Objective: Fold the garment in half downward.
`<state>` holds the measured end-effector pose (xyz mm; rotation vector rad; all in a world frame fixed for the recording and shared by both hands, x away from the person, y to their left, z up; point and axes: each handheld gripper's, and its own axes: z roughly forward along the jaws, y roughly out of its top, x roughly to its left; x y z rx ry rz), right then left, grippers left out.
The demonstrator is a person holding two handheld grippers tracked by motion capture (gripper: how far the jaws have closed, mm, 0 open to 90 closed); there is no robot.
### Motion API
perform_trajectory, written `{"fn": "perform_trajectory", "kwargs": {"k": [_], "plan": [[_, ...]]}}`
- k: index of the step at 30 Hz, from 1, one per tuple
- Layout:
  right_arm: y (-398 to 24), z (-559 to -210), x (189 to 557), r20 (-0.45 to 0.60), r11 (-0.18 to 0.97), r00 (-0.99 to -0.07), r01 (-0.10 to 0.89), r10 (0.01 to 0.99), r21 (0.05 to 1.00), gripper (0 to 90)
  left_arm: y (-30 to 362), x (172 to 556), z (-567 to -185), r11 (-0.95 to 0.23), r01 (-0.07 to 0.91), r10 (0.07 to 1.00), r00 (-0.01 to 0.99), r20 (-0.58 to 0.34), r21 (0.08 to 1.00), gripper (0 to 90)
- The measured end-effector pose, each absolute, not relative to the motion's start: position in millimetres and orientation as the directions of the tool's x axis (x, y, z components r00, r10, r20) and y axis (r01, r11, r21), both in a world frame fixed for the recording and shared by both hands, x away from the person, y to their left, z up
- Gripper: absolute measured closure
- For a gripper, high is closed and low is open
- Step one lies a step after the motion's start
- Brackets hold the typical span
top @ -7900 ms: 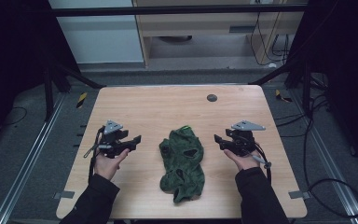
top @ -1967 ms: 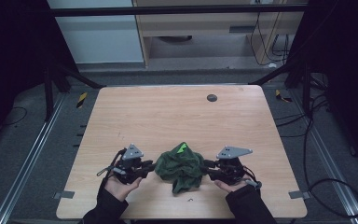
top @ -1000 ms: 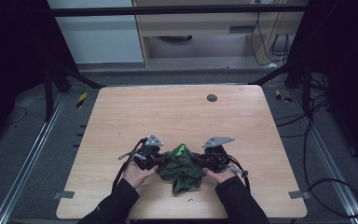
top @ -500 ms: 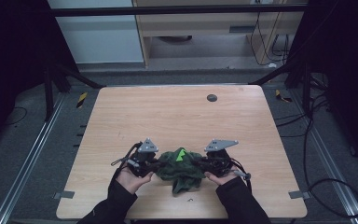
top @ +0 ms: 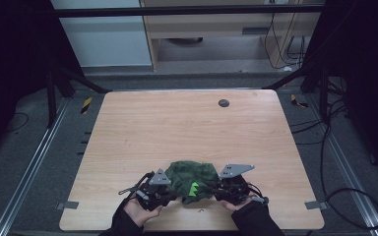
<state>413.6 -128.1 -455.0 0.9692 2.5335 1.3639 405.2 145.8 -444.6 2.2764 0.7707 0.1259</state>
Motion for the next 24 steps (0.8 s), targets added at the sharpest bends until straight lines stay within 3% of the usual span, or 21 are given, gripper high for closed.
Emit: {"fn": "perform_trajectory", "kwargs": {"k": [3, 11, 18, 24], "plan": [[-135, -444, 408, 0.198, 0.370, -0.790, 0.472, 0.581, 0.800, 73.0, 154, 404, -432, -0.531, 0.489, 0.581, 0.805, -0.123, 0.693, 80.9], [-144, -427, 412, 0.200, 0.321, -0.777, 0.460, 0.596, 0.828, 69.6, 163, 421, -414, -0.477, 0.495, 0.626, 0.771, -0.115, 0.726, 78.0], [-132, -437, 431, 0.197, 0.309, -0.741, 0.485, 0.642, 0.818, 78.7, 143, 444, -428, -0.467, 0.522, 0.674, 0.733, -0.096, 0.713, 80.2], [-123, -459, 429, 0.182, 0.381, -0.746, 0.515, 0.641, 0.768, 82.2, 131, 433, -451, -0.522, 0.530, 0.654, 0.752, -0.086, 0.668, 80.4]]}}
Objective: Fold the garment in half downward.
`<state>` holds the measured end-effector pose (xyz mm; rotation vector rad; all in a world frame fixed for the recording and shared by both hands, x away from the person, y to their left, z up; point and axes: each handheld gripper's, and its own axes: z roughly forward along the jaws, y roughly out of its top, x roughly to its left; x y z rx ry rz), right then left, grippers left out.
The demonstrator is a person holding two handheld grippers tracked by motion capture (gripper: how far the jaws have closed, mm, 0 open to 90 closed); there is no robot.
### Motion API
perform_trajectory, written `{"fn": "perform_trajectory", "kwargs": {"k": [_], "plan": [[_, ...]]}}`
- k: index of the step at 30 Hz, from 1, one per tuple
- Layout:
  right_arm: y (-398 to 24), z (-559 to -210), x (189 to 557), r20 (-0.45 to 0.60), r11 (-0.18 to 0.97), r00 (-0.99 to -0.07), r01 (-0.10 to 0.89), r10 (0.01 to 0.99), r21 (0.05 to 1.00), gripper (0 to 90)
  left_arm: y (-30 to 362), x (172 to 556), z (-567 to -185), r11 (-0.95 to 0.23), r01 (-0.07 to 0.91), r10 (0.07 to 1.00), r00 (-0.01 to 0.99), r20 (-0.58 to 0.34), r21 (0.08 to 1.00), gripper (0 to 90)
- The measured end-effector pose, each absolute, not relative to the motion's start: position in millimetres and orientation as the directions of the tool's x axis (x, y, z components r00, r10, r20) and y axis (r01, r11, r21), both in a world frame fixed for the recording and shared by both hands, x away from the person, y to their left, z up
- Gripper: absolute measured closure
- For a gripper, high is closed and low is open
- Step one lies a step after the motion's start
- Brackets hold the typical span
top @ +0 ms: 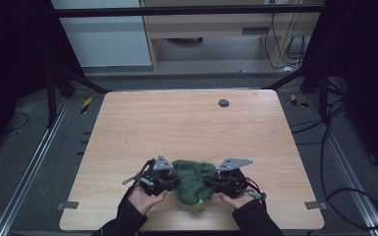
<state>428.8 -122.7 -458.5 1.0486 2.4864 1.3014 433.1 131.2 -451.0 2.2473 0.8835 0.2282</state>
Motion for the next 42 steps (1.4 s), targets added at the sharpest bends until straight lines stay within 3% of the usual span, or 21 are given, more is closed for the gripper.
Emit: {"fn": "perform_trajectory", "kwargs": {"k": [11, 19, 24, 33, 42], "plan": [[-122, -477, 423, 0.186, 0.411, -0.745, 0.536, 0.640, 0.737, 80.9, 130, 428, -466, -0.551, 0.540, 0.640, 0.763, -0.093, 0.636, 77.2], [-132, -461, 426, 0.178, 0.347, -0.734, 0.502, 0.656, 0.792, 71.0, 156, 432, -445, -0.497, 0.513, 0.666, 0.742, -0.071, 0.700, 61.1], [-151, -452, 434, 0.150, 0.264, -0.660, 0.484, 0.736, 0.834, 56.2, 180, 441, -441, -0.457, 0.525, 0.721, 0.691, -0.047, 0.718, 50.1], [-192, -460, 447, 0.122, 0.202, -0.513, 0.529, 0.849, 0.824, 39.5, 218, 451, -448, -0.389, 0.552, 0.794, 0.607, -0.035, 0.738, 38.2], [-223, -467, 450, 0.112, 0.164, -0.430, 0.553, 0.896, 0.817, 32.1, 258, 458, -458, -0.334, 0.583, 0.842, 0.537, -0.043, 0.741, 33.0]]}}
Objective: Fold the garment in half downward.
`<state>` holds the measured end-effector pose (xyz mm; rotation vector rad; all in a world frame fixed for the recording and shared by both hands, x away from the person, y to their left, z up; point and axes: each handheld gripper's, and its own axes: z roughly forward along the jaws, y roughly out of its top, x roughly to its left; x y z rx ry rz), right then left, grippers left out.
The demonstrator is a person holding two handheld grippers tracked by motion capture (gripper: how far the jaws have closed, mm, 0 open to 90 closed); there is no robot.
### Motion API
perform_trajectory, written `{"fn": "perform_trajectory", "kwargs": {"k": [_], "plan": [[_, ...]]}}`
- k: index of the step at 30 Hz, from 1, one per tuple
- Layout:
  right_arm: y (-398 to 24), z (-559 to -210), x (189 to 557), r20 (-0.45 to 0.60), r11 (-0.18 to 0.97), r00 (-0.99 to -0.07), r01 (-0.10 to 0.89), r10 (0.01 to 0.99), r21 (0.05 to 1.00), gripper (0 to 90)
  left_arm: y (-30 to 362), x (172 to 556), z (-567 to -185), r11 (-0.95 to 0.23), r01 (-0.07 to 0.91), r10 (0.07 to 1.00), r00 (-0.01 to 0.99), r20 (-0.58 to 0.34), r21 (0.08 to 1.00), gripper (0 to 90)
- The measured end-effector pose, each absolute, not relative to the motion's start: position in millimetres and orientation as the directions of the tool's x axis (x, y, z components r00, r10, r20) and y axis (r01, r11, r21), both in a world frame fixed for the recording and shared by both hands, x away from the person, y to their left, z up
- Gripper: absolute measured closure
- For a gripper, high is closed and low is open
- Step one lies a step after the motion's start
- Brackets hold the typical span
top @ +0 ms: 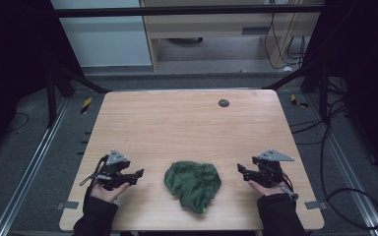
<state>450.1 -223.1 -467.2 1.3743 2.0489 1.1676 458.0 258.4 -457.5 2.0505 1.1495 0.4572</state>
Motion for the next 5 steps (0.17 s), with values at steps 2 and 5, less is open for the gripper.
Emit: {"fn": "perform_trajectory", "kwargs": {"k": [2, 5], "plan": [[-225, -468, 450, 0.113, 0.160, -0.426, 0.554, 0.898, 0.817, 31.6, 263, 459, -458, -0.323, 0.588, 0.851, 0.523, -0.044, 0.741, 32.6], [-232, -470, 451, 0.116, 0.149, -0.407, 0.565, 0.906, 0.812, 30.4, 275, 461, -457, -0.298, 0.595, 0.871, 0.489, -0.041, 0.747, 31.6]]}}
